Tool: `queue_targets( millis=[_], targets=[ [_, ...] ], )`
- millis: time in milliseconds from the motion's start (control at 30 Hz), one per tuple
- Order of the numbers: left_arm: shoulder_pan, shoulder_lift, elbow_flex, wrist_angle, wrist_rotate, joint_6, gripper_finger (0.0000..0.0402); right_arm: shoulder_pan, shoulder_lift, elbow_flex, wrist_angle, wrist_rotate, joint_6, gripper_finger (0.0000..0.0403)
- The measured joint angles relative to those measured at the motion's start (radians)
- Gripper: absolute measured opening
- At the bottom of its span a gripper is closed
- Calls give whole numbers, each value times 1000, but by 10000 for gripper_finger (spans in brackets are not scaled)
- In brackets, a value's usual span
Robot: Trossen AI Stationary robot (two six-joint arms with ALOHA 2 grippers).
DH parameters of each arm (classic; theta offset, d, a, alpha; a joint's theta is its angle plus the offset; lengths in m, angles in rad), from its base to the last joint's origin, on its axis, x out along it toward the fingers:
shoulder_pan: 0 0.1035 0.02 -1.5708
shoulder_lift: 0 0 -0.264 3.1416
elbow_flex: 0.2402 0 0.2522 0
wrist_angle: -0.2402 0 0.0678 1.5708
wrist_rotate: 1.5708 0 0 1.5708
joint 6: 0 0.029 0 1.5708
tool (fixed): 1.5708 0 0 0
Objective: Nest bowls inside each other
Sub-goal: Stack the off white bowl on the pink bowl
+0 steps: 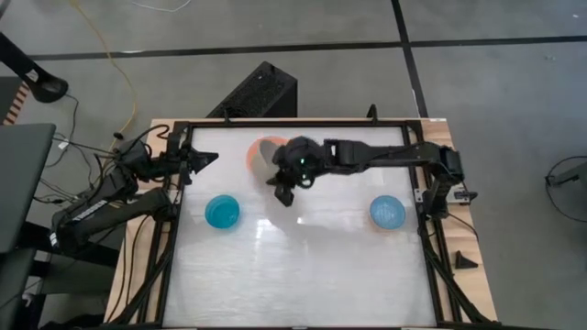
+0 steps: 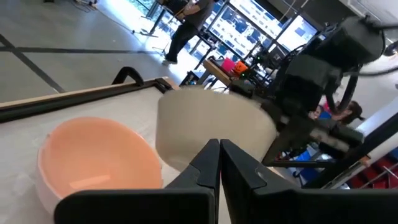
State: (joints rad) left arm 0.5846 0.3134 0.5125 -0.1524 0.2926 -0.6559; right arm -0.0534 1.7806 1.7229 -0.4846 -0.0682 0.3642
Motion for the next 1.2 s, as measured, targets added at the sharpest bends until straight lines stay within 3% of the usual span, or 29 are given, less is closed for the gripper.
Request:
queue_targets(
  millis=[133,400,867,1033,1200],
  targets=[
    [0,0,0,0,-34,0,0,-71,25,5,10,-81,-44,29],
    [0,0,0,0,-60,-19,0,-134,176,103,-100,-92,-194,29],
    [0,0,0,1,-110,-40,0,-130,544,622,-608,19,-443,29],
    [0,0,0,1,-115,-46,0,-115,564,612,-613,33,-447,52],
    [-1,0,0,1,-116,-48,0,-114,556,610,-561,-3,-451,100]
  ],
)
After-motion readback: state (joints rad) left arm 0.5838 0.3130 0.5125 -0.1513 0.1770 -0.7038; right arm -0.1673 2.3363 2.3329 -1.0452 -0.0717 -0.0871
